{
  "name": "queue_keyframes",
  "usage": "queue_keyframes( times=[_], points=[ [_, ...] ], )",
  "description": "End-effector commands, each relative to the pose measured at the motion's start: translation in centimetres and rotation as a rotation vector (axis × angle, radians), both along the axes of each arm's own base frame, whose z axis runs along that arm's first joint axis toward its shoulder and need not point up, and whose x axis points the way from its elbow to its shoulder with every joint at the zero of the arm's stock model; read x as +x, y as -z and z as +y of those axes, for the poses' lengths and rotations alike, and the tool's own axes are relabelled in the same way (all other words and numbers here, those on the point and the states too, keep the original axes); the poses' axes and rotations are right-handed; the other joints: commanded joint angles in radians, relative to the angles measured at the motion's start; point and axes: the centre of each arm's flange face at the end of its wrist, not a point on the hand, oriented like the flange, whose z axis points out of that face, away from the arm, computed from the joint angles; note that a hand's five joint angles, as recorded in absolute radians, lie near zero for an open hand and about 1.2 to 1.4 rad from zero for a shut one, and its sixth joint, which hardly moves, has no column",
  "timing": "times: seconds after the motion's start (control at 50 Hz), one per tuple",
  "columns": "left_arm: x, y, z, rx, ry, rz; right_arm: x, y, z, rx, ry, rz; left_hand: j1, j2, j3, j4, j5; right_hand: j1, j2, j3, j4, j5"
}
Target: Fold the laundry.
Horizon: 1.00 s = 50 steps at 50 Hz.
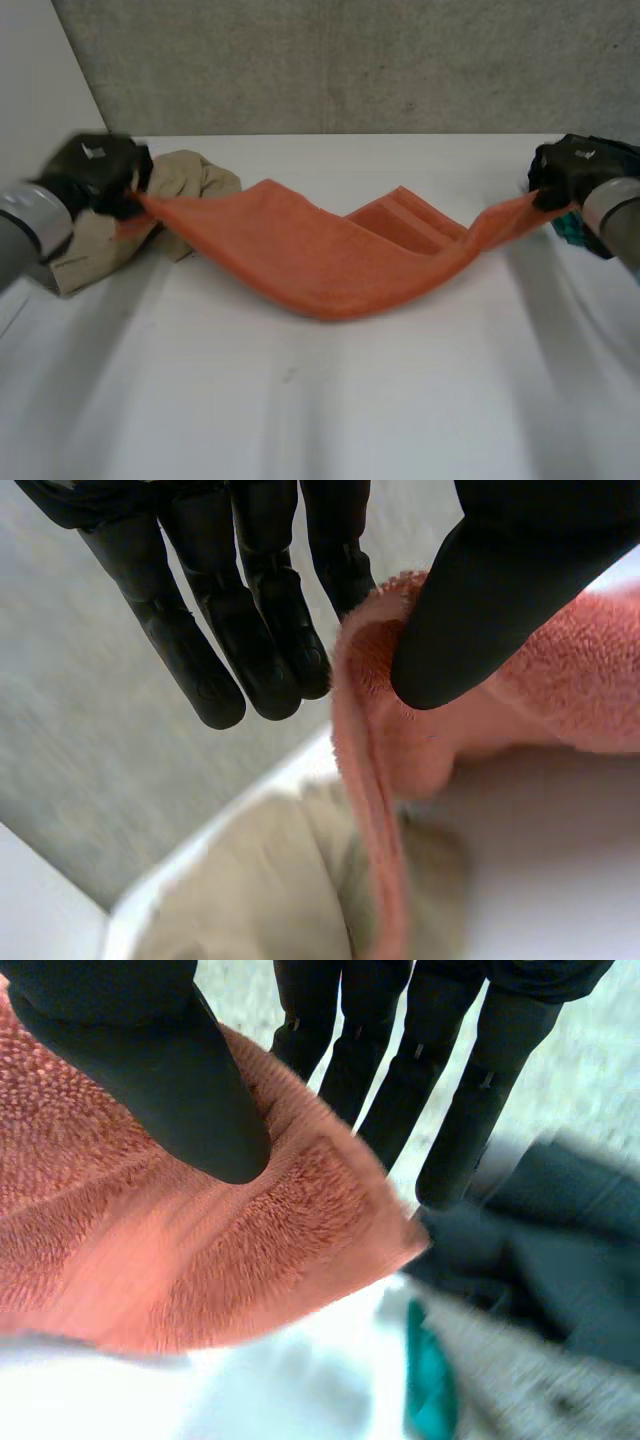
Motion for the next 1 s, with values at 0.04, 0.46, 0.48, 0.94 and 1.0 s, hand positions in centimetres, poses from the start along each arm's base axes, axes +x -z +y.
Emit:
queue_keyframes(
  times=[0.04, 0.46, 0.48, 0.94, 1.0],
  points=[
    [0.2, -11.6, 5.8, -0.28, 0.03, 0.171, -1.3, -9.6, 3.4, -0.233, -0.072, 0.144, 0.24, 0.202, 0.208, 0.2, 0.231, 0.247, 0.214, 0.206, 0.198, 0.227],
    [-2.2, -8.4, 4.1, -0.072, 0.013, 0.149, 3.6, -11.5, 0.0, -0.257, -0.096, 0.08, 0.24, 0.202, 0.208, 0.2, 0.231, 0.247, 0.214, 0.206, 0.198, 0.227],
    [-2.5, -7.6, 4.0, -0.054, 0.017, 0.138, 4.0, -10.6, -0.5, -0.247, -0.091, 0.092, 0.24, 0.202, 0.208, 0.2, 0.231, 0.247, 0.214, 0.206, 0.198, 0.227],
    [-3.6, -0.8, 3.1, 0.115, -0.031, 0.01, 12.6, 2.1, -7.7, -0.589, 0.141, 0.234, 0.24, 0.202, 0.208, 0.2, 0.231, -0.975, -1.008, -1.015, -1.024, -0.995],
    [-3.5, -1.3, 3.3, 0.102, -0.035, 0.015, 12.8, 2.3, -7.6, -0.597, 0.148, 0.274, 0.24, 0.202, 0.208, 0.2, 0.231, -0.975, -1.008, -1.015, -1.024, -0.995]
  ],
)
